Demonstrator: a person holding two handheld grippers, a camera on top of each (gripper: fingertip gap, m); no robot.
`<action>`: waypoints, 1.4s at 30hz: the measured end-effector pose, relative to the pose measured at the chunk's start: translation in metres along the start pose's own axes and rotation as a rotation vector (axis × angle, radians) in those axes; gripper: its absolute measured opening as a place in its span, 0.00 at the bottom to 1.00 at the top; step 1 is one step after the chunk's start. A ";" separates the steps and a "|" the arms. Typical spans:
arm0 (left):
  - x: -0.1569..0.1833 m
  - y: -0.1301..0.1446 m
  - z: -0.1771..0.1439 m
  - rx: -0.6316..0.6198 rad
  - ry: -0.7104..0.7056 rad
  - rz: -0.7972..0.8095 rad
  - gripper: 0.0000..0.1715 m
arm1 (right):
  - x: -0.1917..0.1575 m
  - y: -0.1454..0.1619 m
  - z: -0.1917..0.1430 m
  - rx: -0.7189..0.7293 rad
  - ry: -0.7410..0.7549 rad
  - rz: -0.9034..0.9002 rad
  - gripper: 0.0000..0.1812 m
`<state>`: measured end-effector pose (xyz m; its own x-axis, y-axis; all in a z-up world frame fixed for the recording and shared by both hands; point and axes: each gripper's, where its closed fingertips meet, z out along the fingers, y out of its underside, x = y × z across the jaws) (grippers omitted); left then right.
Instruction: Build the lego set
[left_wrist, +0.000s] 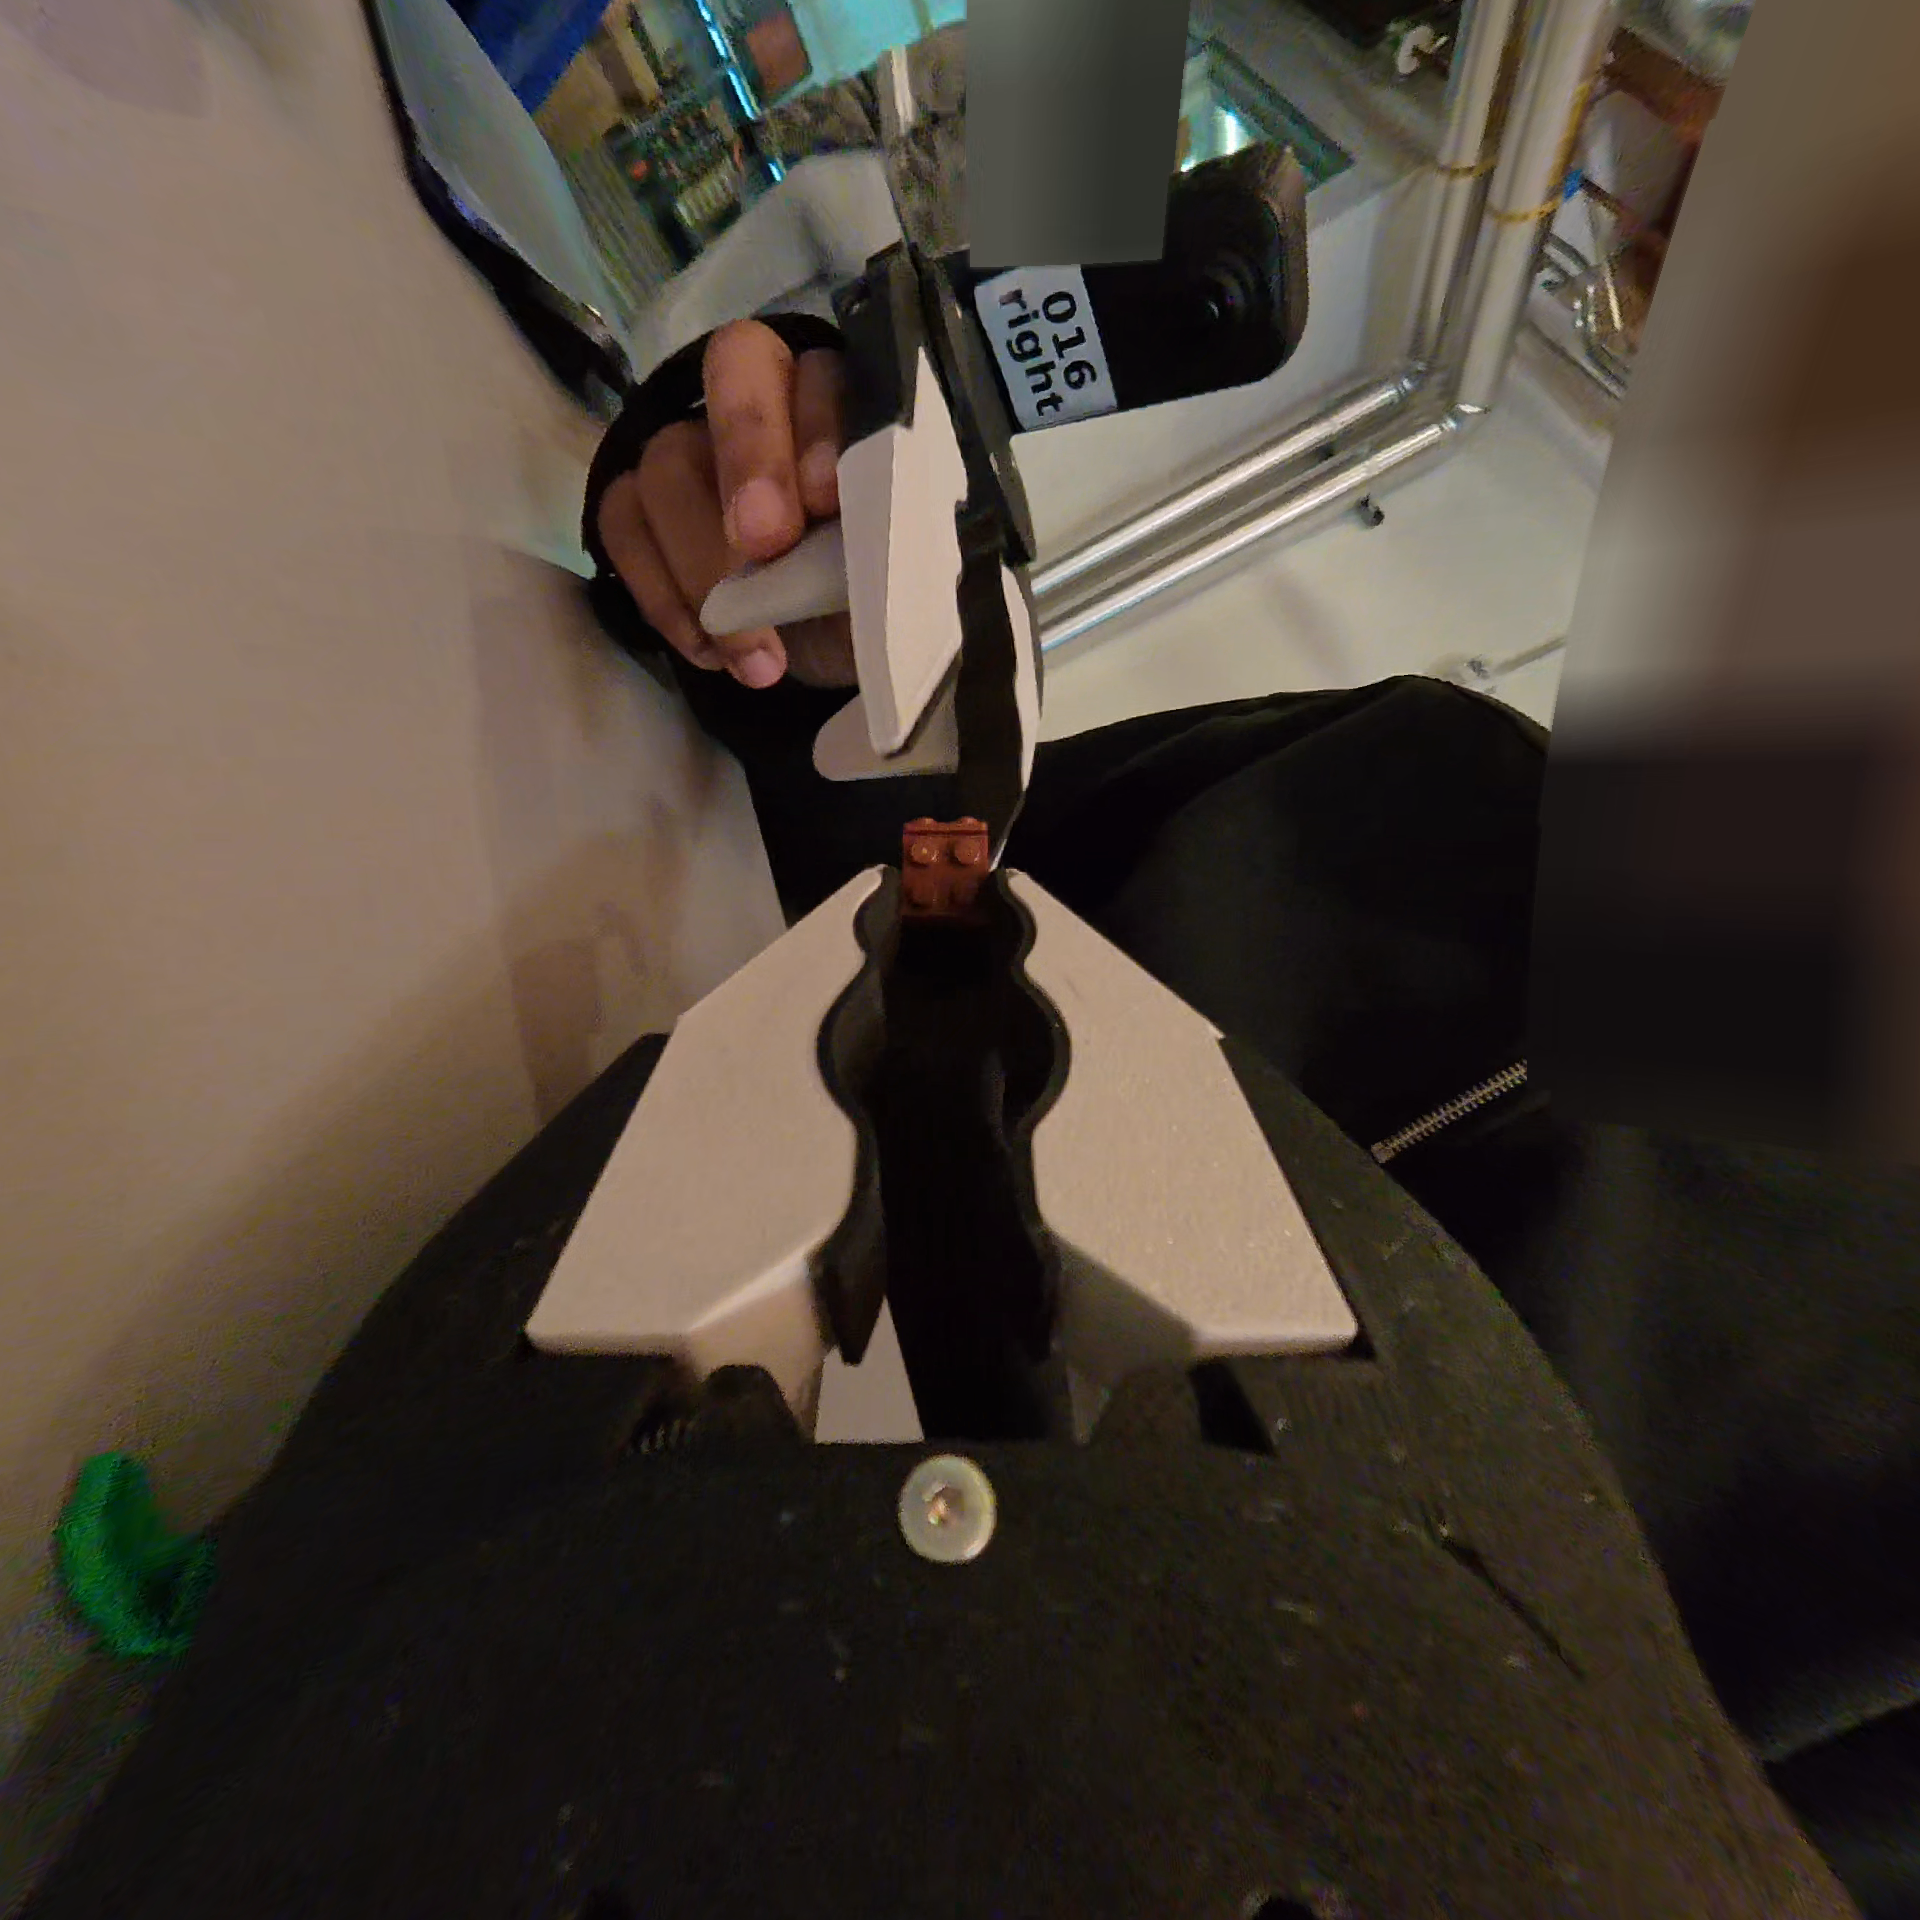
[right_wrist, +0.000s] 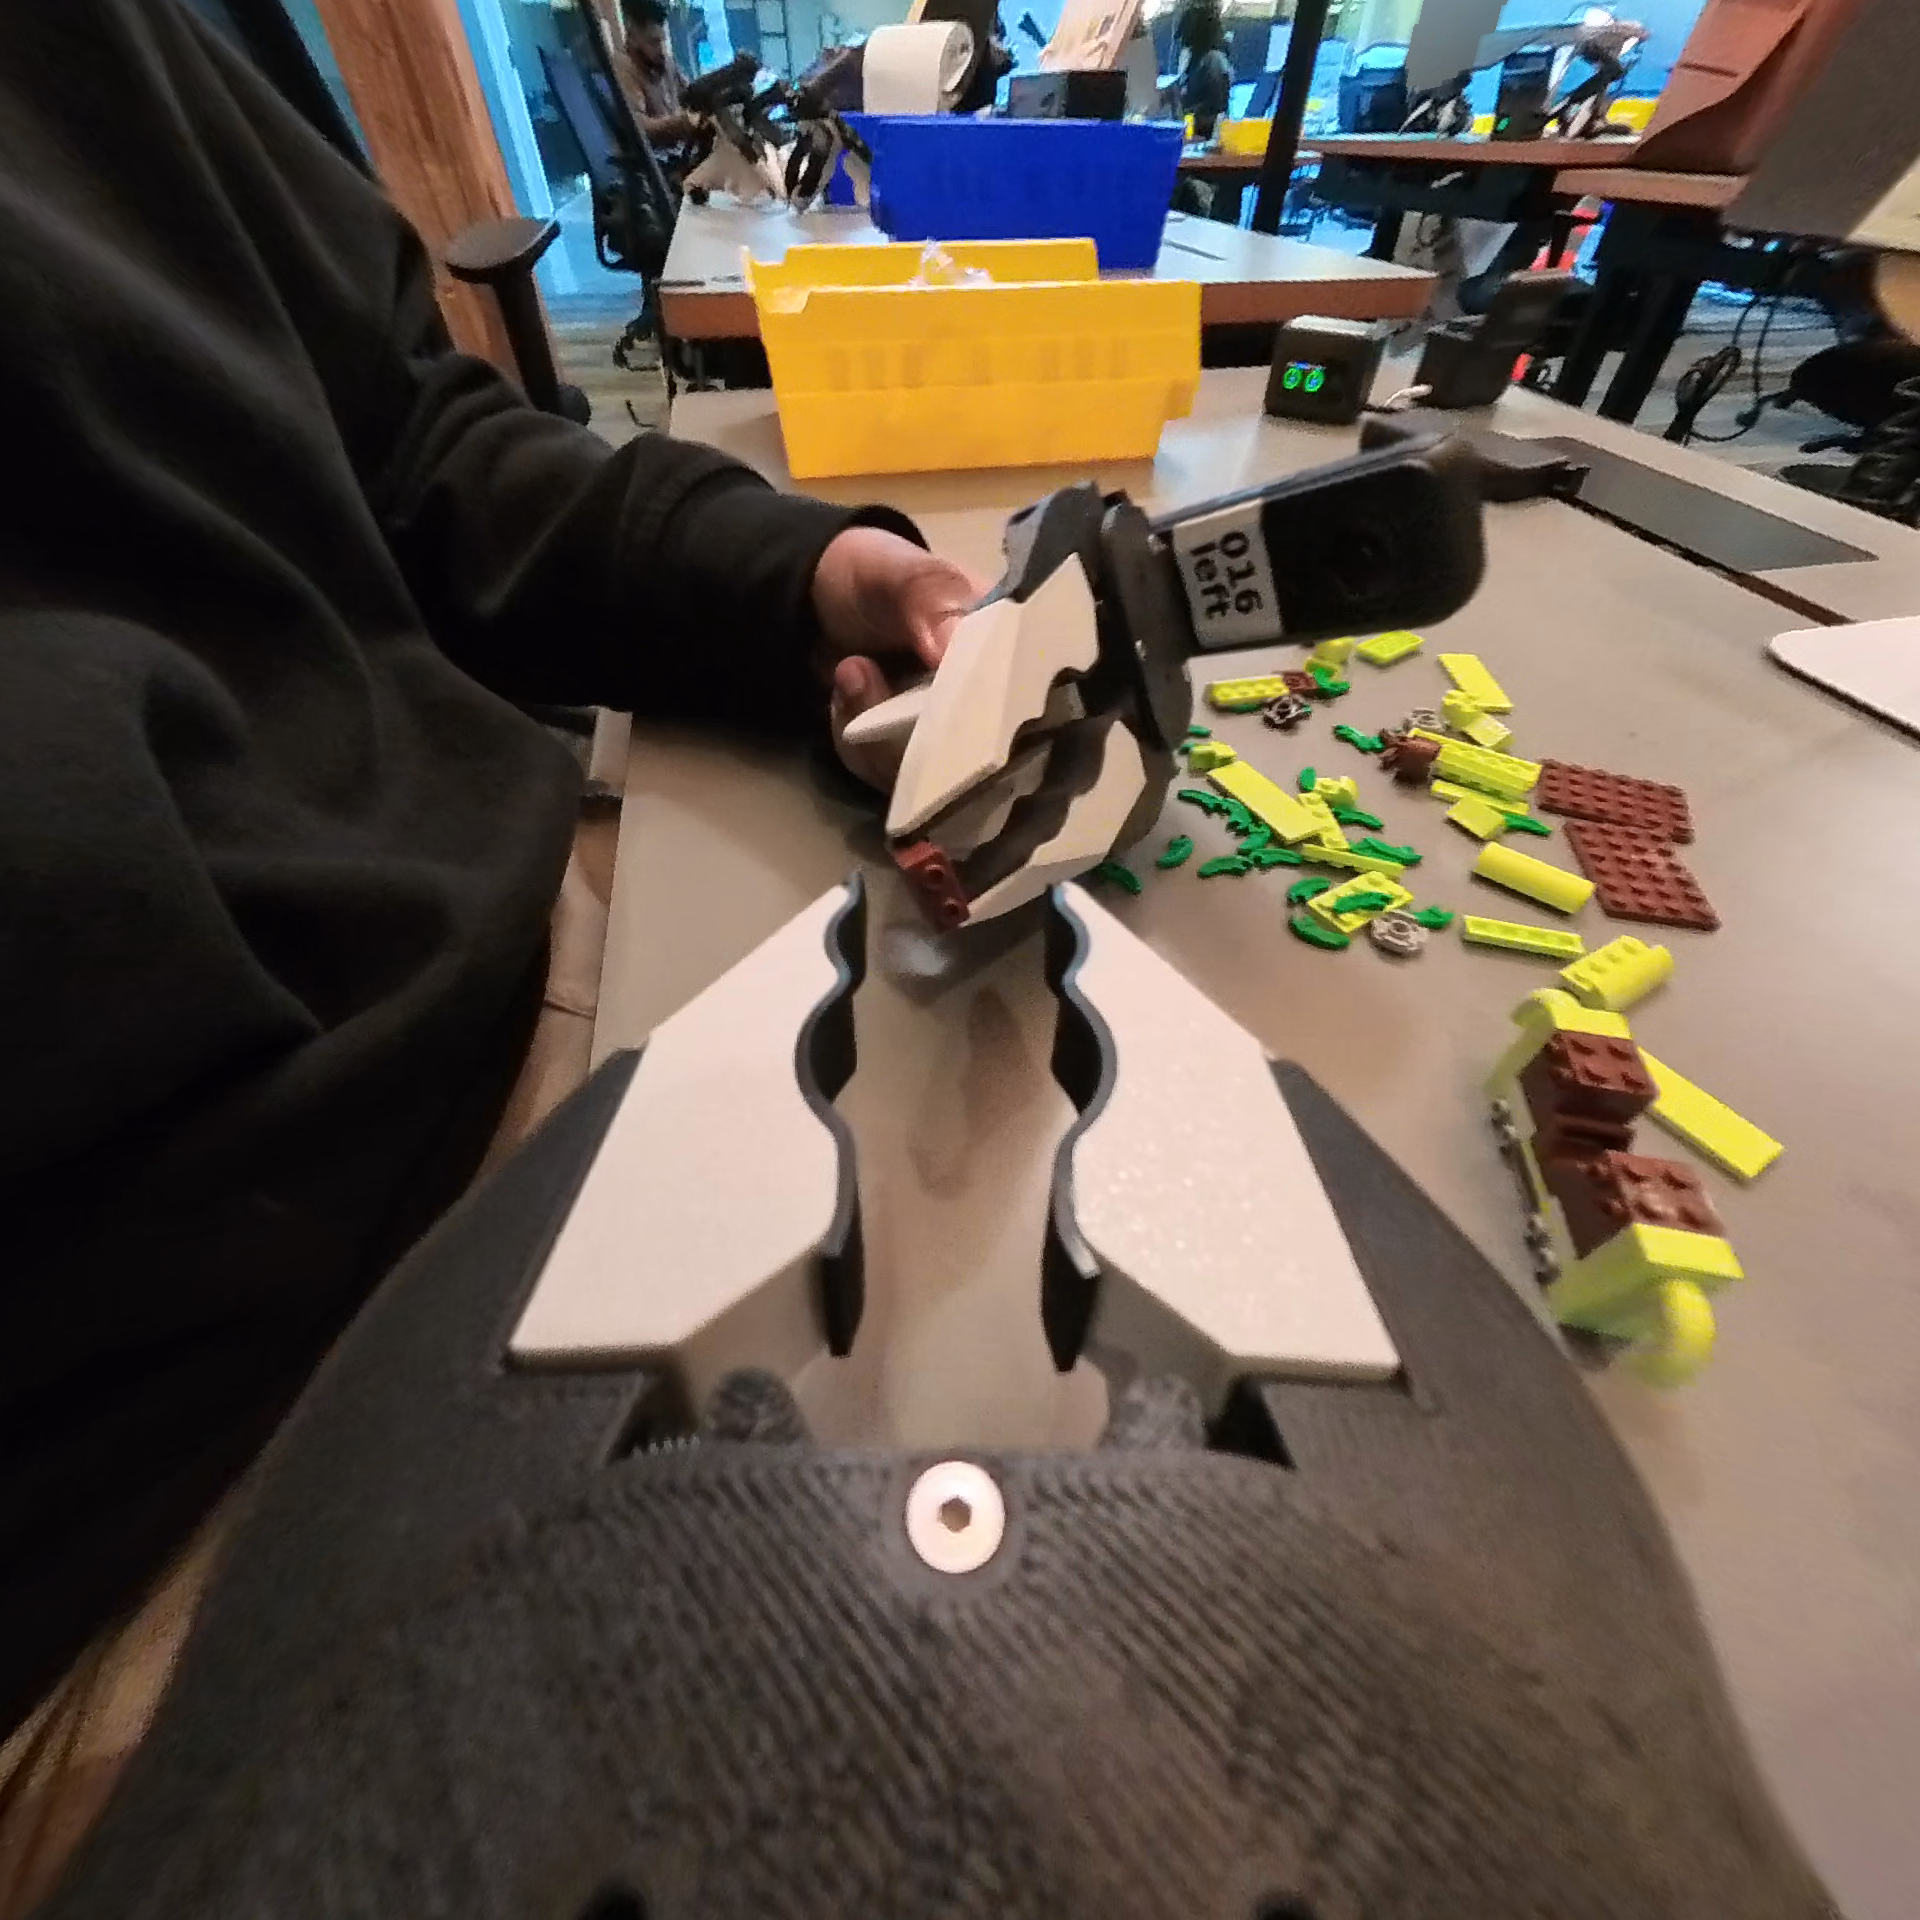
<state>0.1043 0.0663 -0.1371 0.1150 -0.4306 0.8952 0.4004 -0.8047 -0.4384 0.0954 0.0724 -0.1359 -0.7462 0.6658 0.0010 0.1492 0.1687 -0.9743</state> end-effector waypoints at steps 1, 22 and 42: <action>0.001 0.001 0.001 -0.005 0.009 -0.009 0.08 | -0.002 0.002 0.002 -0.015 -0.003 -0.012 0.16; 0.011 -0.022 -0.010 0.124 -0.193 0.445 0.23 | 0.009 -0.015 -0.006 0.111 0.032 0.074 0.03; 0.011 -0.030 -0.007 0.145 -0.470 0.796 0.03 | 0.019 -0.026 -0.011 0.208 0.059 0.161 0.13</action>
<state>0.0873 0.0830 -0.1142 0.7470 -0.5979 0.2906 0.1523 -0.2715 -0.9503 0.0839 0.0887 -0.1082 -0.6837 0.7140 -0.1509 0.1219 -0.0922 -0.9882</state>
